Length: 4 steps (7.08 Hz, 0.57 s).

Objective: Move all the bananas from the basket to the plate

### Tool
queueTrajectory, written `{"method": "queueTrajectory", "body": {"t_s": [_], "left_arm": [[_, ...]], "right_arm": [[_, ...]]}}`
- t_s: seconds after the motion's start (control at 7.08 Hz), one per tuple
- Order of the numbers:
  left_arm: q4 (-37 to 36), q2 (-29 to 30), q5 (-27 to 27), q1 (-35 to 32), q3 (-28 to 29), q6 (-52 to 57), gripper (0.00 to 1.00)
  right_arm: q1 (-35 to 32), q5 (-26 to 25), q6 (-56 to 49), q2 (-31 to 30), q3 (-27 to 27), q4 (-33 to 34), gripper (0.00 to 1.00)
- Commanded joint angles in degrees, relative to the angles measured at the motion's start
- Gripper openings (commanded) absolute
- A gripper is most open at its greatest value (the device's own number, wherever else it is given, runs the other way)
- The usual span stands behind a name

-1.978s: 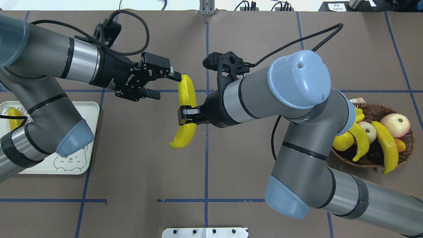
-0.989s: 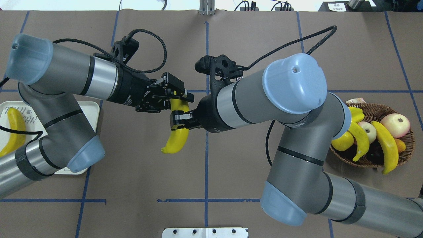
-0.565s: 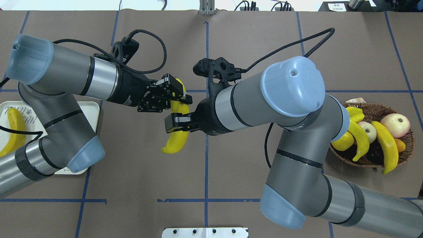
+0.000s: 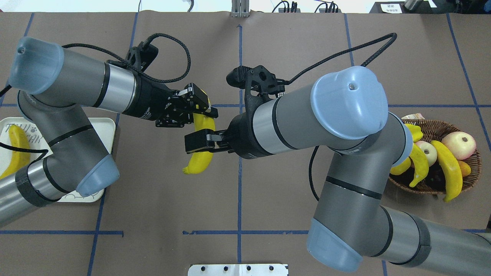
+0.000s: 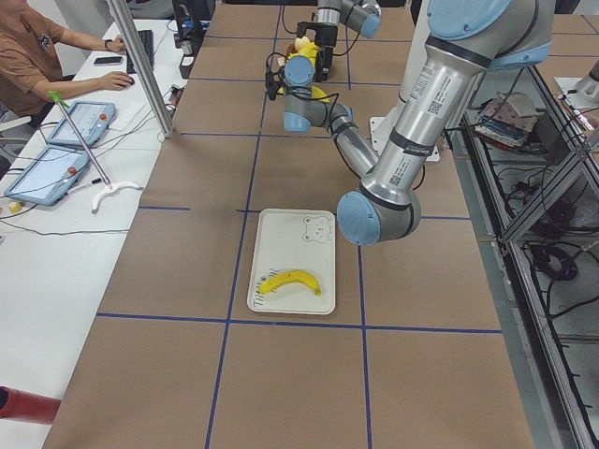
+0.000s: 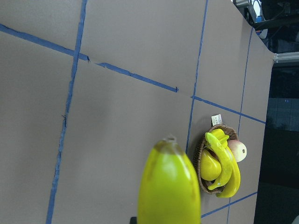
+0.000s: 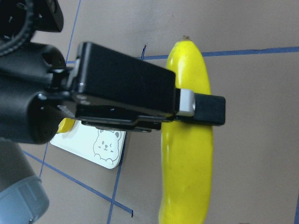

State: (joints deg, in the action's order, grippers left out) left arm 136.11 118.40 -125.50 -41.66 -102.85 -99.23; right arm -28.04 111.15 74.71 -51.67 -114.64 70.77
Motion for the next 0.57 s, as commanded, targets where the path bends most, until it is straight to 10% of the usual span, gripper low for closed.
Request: {"method": "queueTrajectory", "body": {"t_s": [0.0, 0.42], "left_arm": [[-14.8, -4.0, -0.4, -3.9, -0.7, 6.3, 0.0], [-18.6, -21.8, 0.3, -9.9, -2.4, 18.9, 0.0]], "right_arm": [[-1.6, -0.8, 0.0, -3.1, -3.7, 0.2, 1.0], [-4.8, -0.4, -0.1, -6.8, -6.6, 0.3, 1.0]]}}
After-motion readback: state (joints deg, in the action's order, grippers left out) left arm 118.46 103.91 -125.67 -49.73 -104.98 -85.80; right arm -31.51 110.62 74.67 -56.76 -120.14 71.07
